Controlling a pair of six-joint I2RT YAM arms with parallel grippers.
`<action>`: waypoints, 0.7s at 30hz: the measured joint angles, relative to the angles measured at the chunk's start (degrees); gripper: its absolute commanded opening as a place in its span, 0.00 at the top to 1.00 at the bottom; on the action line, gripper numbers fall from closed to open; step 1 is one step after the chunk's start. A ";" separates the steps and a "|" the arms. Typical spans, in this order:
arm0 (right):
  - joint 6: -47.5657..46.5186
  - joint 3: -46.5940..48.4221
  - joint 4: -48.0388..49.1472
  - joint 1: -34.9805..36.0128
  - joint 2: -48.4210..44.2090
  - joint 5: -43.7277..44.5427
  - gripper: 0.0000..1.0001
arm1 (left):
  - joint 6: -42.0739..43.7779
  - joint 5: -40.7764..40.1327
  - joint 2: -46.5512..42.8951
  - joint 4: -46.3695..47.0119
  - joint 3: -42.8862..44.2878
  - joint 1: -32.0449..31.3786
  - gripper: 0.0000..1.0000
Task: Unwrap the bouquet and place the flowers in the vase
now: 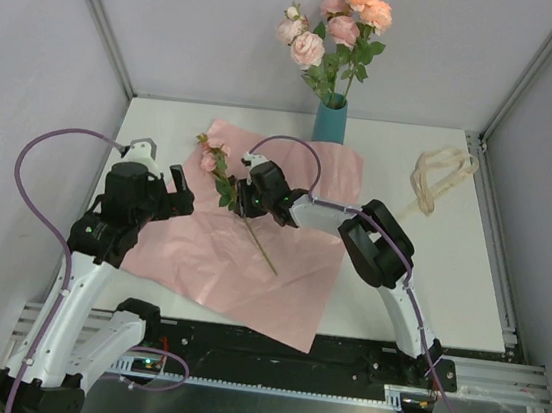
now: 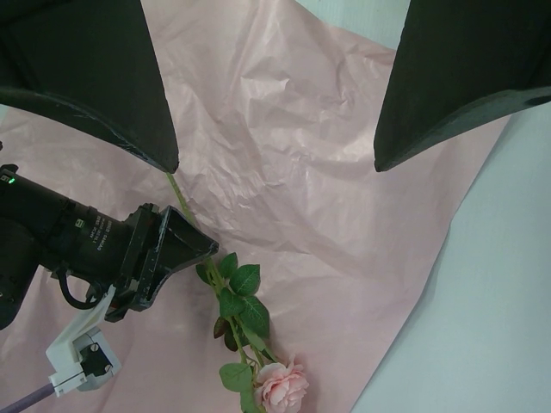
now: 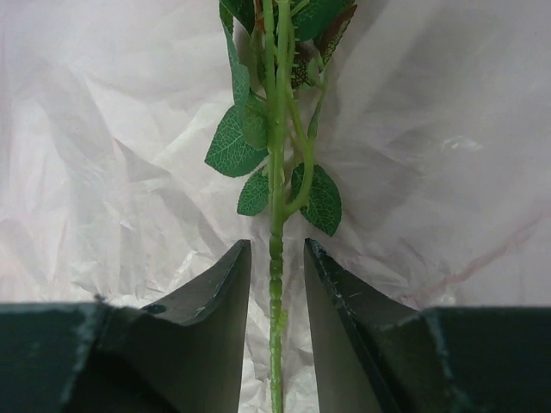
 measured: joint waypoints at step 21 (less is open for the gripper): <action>-0.28 -3.63 4.28 0.28 -1.79 1.38 1.00 | 0.00 0.00 0.00 0.02 0.00 0.00 0.00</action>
